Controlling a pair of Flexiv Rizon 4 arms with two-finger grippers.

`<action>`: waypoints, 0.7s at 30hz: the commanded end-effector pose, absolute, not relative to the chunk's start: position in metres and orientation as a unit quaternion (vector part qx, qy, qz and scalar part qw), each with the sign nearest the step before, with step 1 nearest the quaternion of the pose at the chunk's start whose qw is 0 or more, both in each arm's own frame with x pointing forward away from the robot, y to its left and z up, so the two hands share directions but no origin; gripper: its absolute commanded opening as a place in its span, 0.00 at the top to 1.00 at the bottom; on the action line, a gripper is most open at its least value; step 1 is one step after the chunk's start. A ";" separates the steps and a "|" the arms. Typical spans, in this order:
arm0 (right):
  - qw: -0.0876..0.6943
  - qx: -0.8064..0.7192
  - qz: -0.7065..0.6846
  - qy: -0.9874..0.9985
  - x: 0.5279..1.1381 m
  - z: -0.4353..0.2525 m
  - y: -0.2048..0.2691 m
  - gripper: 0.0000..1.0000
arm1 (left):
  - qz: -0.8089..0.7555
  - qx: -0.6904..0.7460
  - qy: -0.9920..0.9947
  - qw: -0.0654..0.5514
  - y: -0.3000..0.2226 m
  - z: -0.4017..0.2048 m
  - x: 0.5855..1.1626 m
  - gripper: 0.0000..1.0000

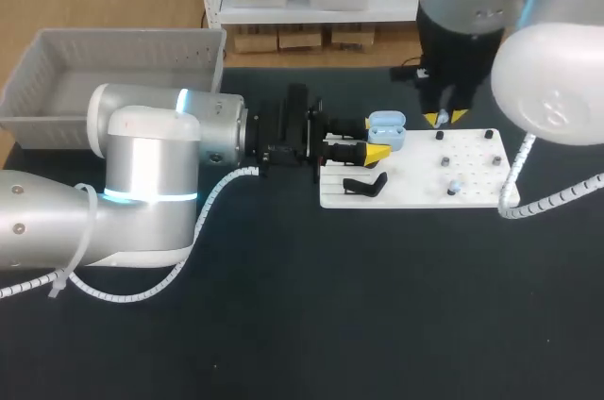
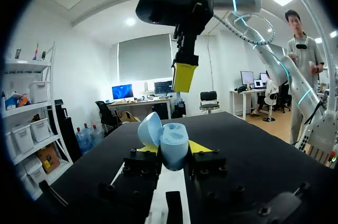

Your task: Pick up each earbud case from the left stands, insert the matching earbuds, close the lid, and place the case in the box.

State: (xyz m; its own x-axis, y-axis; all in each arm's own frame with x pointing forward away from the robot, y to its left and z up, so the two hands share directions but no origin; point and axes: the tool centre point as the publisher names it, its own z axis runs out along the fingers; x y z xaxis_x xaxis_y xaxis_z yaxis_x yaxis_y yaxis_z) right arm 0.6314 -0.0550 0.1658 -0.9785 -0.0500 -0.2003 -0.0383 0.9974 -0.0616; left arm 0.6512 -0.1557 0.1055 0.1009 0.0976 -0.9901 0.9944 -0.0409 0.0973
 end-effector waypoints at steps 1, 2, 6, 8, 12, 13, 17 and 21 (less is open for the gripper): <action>0.104 -0.021 -0.028 0.994 0.630 0.166 -0.056 1.00 | -0.456 0.556 0.490 0.493 -0.155 0.104 0.650 1.00; 0.104 -0.021 -0.028 0.994 0.630 0.166 -0.056 1.00 | -0.456 0.556 0.490 0.493 -0.155 0.104 0.650 1.00; 0.104 -0.021 -0.028 0.994 0.630 0.166 -0.056 1.00 | -0.456 0.556 0.490 0.493 -0.155 0.104 0.650 1.00; 0.100 -0.001 -0.014 0.995 0.629 0.170 -0.048 1.00 | -0.456 0.556 0.490 0.493 -0.155 0.104 0.650 1.00; 0.071 0.024 -0.011 0.997 0.629 0.171 -0.034 1.00 | -0.456 0.556 0.490 0.493 -0.155 0.104 0.650 1.00; 0.068 0.031 -0.020 0.997 0.629 0.169 -0.032 1.00 | -0.456 0.556 0.490 0.493 -0.155 0.104 0.650 1.00; 0.070 0.066 -0.037 0.995 0.632 0.164 -0.028 1.00 | -0.456 0.556 0.490 0.493 -0.155 0.104 0.650 1.00; 0.079 0.076 -0.048 0.993 0.633 0.163 -0.024 1.00 | -0.456 0.556 0.490 0.493 -0.155 0.104 0.650 1.00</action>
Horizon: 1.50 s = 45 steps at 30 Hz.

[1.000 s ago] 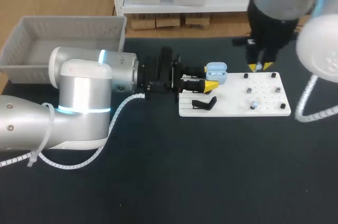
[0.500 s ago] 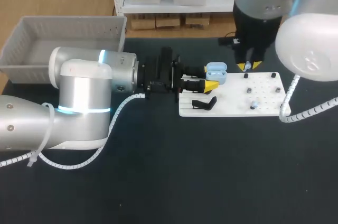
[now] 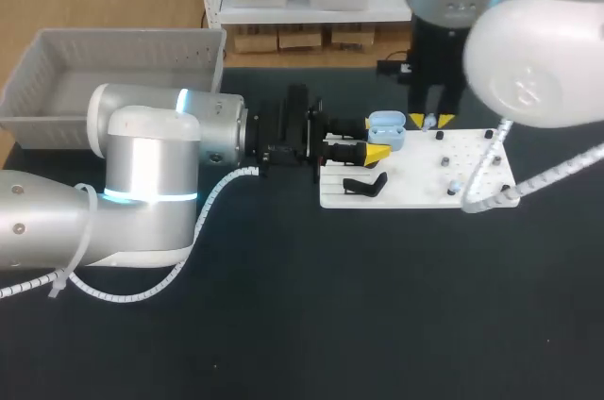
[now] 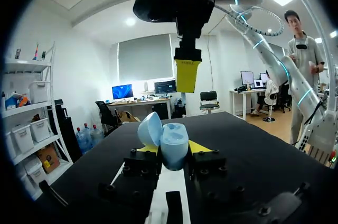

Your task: Pick up each earbud case from the left stands, insert the matching earbuds, close the lid, and place the case in the box.

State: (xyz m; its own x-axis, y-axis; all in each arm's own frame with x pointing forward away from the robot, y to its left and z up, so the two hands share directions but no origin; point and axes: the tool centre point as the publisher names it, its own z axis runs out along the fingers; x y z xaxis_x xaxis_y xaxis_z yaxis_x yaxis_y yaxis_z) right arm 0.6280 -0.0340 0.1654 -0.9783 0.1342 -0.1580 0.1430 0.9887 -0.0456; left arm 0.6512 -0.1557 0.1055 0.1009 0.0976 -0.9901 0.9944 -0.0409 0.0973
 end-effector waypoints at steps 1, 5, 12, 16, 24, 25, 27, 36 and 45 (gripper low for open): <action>0.079 0.083 -0.050 0.992 0.633 0.163 -0.023 1.00 | -0.456 0.556 0.490 0.493 -0.155 0.104 0.650 1.00; 0.097 0.094 -0.060 0.989 0.635 0.163 -0.021 1.00 | -0.456 0.556 0.490 0.493 -0.155 0.104 0.650 1.00; 0.095 0.098 -0.062 0.989 0.635 0.160 -0.017 1.00 | -0.456 0.556 0.490 0.493 -0.155 0.104 0.650 1.00; 0.088 0.103 -0.066 0.989 0.636 0.159 -0.015 1.00 | -0.456 0.556 0.490 0.493 -0.155 0.104 0.650 1.00; 0.081 0.104 -0.073 0.989 0.640 0.158 -0.011 1.00 | -0.456 0.556 0.490 0.493 -0.155 0.104 0.650 1.00; 0.080 0.104 -0.073 0.989 0.640 0.158 -0.011 1.00 | -0.456 0.556 0.490 0.493 -0.155 0.104 0.650 1.00; 0.083 0.106 -0.080 0.988 0.640 0.157 -0.010 1.00 | -0.456 0.556 0.490 0.493 -0.155 0.104 0.650 1.00; 0.095 0.124 -0.087 0.984 0.642 0.158 -0.010 1.00 | -0.456 0.556 0.490 0.493 -0.155 0.104 0.650 1.00; 0.095 0.124 -0.087 0.984 0.642 0.158 -0.010 1.00 | -0.456 0.556 0.490 0.493 -0.155 0.104 0.650 1.00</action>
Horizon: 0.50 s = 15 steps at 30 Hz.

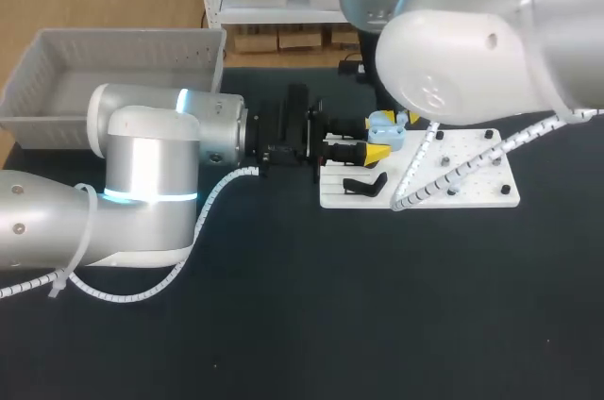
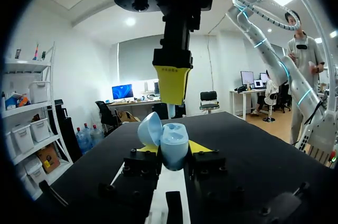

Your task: Pick up each earbud case from the left stands, insert the matching earbuds, close the lid, and place the case in the box.

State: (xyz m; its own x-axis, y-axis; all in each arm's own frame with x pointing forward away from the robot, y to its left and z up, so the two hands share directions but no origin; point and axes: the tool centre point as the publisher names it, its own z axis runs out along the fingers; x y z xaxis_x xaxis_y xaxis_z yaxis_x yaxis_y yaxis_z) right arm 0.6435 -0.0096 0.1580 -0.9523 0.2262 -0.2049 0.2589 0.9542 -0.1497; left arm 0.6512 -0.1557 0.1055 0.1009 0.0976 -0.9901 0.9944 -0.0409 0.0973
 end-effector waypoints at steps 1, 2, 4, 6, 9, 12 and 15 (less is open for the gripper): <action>0.095 0.124 -0.087 0.984 0.642 0.158 -0.010 1.00 | -0.456 0.556 0.490 0.493 -0.155 0.104 0.650 1.00; 0.095 0.124 -0.087 0.984 0.642 0.158 -0.010 1.00 | -0.456 0.556 0.490 0.493 -0.155 0.104 0.650 1.00; 0.095 0.124 -0.087 0.984 0.642 0.158 -0.010 1.00 | -0.456 0.556 0.490 0.493 -0.155 0.104 0.650 1.00; 0.096 0.124 -0.087 0.984 0.642 0.158 -0.009 1.00 | -0.456 0.556 0.490 0.493 -0.155 0.104 0.650 1.00; 0.098 0.133 -0.092 0.982 0.640 0.158 -0.009 1.00 | -0.456 0.556 0.490 0.493 -0.155 0.104 0.650 1.00; 0.096 0.142 -0.092 0.981 0.640 0.158 -0.009 1.00 | -0.456 0.556 0.490 0.493 -0.155 0.104 0.650 1.00; 0.103 0.143 -0.092 0.980 0.638 0.157 -0.008 1.00 | -0.456 0.556 0.490 0.493 -0.155 0.104 0.650 1.00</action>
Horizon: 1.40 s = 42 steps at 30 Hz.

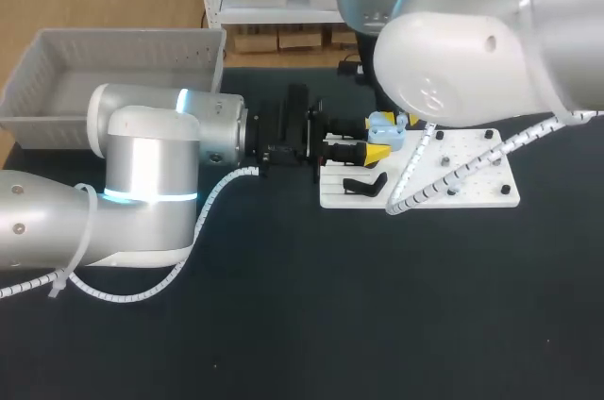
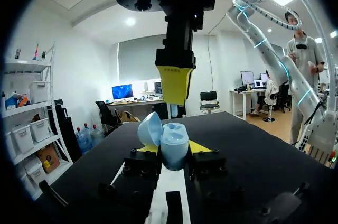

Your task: Pick up each earbud case from the left stands, insert the matching earbuds, close the lid, and place the case in the box.

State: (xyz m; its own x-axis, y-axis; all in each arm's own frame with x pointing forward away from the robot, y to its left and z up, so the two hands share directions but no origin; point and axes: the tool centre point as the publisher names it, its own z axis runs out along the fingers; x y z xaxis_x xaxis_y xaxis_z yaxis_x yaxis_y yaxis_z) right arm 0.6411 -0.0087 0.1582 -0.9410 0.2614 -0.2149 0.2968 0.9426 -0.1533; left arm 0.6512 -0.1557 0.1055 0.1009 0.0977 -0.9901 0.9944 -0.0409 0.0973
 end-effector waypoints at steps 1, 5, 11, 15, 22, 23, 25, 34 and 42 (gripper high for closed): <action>0.103 0.143 -0.092 0.980 0.638 0.156 -0.008 1.00 | -0.456 0.556 0.490 0.493 -0.155 0.104 0.650 1.00; 0.102 0.144 -0.091 0.980 0.636 0.154 -0.006 1.00 | -0.456 0.556 0.490 0.493 -0.155 0.104 0.650 1.00; 0.100 0.148 -0.097 0.979 0.636 0.152 -0.006 1.00 | -0.456 0.556 0.490 0.493 -0.155 0.104 0.650 1.00; 0.099 0.150 -0.099 0.979 0.636 0.150 -0.006 1.00 | -0.456 0.556 0.490 0.493 -0.155 0.104 0.650 1.00; 0.101 0.154 -0.101 0.978 0.638 0.146 -0.005 1.00 | -0.456 0.556 0.490 0.493 -0.155 0.104 0.650 1.00; 0.101 0.154 -0.102 0.978 0.638 0.146 -0.005 1.00 | -0.456 0.556 0.490 0.493 -0.155 0.104 0.650 1.00; 0.100 0.155 -0.101 0.978 0.639 0.146 -0.004 1.00 | -0.456 0.556 0.490 0.493 -0.155 0.104 0.650 1.00; 0.099 0.162 -0.099 0.977 0.643 0.146 -0.004 1.00 | -0.456 0.556 0.490 0.493 -0.155 0.104 0.650 1.00; 0.097 0.170 -0.103 0.975 0.645 0.144 -0.006 1.00 | -0.456 0.556 0.490 0.493 -0.155 0.104 0.650 1.00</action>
State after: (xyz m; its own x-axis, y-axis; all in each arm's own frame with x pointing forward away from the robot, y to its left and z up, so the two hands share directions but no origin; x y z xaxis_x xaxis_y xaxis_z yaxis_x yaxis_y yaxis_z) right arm 0.6440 -0.0062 0.1445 -0.9233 0.3099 -0.2268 0.3502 0.9219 -0.1657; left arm 0.6511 -0.1557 0.1054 0.1008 0.0978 -0.9901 0.9944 -0.0411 0.0972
